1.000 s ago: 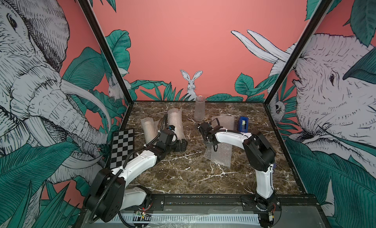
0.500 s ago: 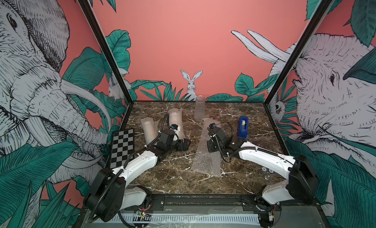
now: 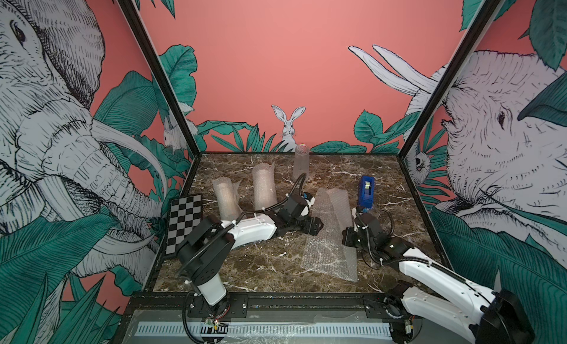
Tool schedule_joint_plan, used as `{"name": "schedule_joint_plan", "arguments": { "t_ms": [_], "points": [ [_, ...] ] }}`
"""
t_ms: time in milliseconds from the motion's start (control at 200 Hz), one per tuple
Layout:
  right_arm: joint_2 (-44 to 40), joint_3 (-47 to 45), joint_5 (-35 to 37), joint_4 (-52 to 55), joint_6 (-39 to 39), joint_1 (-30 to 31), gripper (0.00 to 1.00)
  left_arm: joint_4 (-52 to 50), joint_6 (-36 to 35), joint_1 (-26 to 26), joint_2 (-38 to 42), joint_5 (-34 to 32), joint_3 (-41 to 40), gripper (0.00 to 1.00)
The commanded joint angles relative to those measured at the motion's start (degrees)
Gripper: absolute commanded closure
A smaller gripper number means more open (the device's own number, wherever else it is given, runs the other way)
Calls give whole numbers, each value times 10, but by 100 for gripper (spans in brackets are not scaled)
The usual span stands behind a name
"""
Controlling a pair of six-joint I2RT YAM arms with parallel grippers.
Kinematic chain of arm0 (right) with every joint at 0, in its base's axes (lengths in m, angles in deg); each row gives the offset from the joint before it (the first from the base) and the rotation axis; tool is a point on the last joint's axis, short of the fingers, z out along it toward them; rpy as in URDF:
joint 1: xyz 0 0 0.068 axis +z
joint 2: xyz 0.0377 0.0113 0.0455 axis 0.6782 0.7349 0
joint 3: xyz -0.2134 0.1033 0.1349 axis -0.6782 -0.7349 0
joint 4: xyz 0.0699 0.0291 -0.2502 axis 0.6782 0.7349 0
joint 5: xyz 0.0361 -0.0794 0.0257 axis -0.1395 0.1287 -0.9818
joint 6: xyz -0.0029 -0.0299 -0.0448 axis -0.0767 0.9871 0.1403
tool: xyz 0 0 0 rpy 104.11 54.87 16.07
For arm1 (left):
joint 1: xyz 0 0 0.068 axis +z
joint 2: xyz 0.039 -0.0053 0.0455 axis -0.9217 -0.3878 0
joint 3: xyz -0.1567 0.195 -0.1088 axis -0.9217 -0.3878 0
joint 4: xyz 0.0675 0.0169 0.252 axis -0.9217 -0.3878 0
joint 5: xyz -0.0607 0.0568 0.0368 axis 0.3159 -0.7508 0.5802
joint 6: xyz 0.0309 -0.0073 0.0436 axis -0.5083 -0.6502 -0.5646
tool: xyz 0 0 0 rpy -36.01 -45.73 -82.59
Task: Wrap vases in bubble wrap
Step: Adjust the bubble wrap at the center of the board.
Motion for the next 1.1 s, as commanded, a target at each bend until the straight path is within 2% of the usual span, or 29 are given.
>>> {"name": "schedule_joint_plan", "arguments": {
  "t_ms": [0, 125, 305, 440, 630, 795, 950, 1090],
  "points": [
    [-31, 1, 3, 6, -33, -9, 100, -18, 2, -21, -45, -4, 59, 10],
    [-66, -12, 23, 35, -53, -30, 100, -16, 11, -31, -105, 4, 102, 11],
    [-82, -25, 58, 74, -78, -40, 100, -58, 10, -39, -157, -29, 137, 12],
    [-82, -34, 85, 111, -107, -53, 98, -90, 17, -39, -161, -79, 130, 11],
    [-64, -26, 92, 143, -88, -79, 92, -92, 38, -38, -114, -153, 62, 8],
    [-9, -28, 45, 70, -60, -84, 85, -78, 61, -36, -65, -197, 3, 7],
    [102, 5, -2, 19, -25, -85, 81, -66, 82, -29, -30, -222, -38, 5],
    [195, 37, -29, -41, 6, -86, 82, -45, 101, -16, -14, -221, -67, 5]
  ]
}}
